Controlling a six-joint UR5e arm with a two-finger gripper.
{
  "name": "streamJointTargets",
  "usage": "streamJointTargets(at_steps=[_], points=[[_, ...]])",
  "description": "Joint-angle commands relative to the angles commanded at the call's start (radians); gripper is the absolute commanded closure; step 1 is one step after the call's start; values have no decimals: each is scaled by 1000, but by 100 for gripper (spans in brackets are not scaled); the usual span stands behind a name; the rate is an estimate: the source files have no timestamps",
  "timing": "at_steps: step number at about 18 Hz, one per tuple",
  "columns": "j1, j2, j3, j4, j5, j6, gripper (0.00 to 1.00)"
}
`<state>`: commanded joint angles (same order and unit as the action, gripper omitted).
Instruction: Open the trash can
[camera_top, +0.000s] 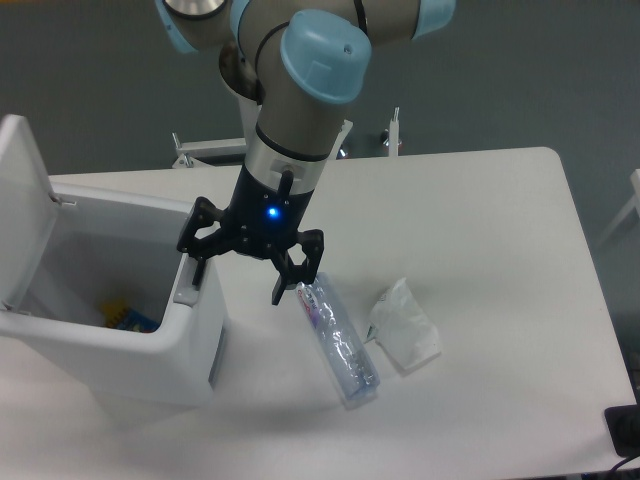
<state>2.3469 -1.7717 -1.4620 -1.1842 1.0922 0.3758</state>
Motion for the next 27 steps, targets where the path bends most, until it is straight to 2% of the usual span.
streamJointTargets(at_steps=[5, 9, 11, 15, 16, 18, 20, 22, 27], points=[[70, -9, 20, 6, 5, 47, 0], [179, -29, 26, 5, 6, 165, 0], [201, -47, 29, 5, 26, 221, 0], [221, -77, 28, 6, 147, 363, 0], [253, -80, 22, 5, 184, 414, 0], [276, -87, 22, 3, 204, 498, 0], [302, -107, 29, -5, 280, 627, 0], [319, -132, 31, -3, 334, 698, 0], [387, -199, 92, -6, 379, 845, 0]])
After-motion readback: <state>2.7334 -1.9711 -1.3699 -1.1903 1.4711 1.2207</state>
